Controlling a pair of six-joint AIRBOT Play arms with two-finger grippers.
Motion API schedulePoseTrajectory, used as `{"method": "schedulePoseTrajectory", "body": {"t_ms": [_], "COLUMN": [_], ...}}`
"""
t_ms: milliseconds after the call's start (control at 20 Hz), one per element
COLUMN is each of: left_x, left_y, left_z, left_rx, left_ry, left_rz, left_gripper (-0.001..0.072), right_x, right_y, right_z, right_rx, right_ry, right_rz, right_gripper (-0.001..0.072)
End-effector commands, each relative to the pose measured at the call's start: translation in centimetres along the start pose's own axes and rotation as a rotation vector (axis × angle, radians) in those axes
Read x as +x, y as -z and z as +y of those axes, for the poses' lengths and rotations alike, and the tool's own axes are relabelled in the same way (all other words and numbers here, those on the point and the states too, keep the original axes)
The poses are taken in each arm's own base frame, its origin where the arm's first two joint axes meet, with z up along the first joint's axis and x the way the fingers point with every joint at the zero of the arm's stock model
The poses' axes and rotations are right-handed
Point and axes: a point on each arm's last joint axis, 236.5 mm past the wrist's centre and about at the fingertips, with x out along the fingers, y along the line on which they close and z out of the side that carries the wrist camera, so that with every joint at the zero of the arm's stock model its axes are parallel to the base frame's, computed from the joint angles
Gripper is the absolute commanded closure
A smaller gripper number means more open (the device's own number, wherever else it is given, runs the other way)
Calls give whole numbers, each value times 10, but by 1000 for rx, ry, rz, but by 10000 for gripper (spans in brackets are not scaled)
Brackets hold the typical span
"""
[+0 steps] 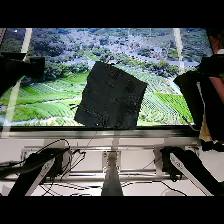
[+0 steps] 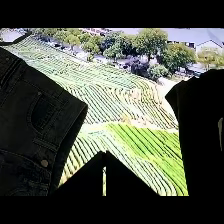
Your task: Fold the clothes and pants, and hang the long-sleeved shirts on hangers.
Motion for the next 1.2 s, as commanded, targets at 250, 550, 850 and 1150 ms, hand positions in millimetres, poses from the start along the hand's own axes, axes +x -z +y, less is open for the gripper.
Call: {"method": "schedulePoseTrajectory", "body": {"t_ms": [250, 550, 850, 1150], "left_x": [0, -1, -1, -2], "left_y": [-3, 3, 16, 31], "left_z": [-5, -11, -13, -19], "left_rx": [-30, -46, -26, -50], "left_ry": [20, 46, 53, 79], "left_rz": [-11, 15, 69, 134], "left_gripper": [21, 21, 21, 21], "right_x": [-1, 38, 132, 165], "right_y": [-25, 18, 211, 270], "right_z": [0, -50, 13, 103], "right_rx": [-7, -110, -162, 273], "right_ry": [2, 169, -235, -554], "right_rz": [-107, 69, 566, 556], "right_gripper": [671, 671, 673, 366]}}
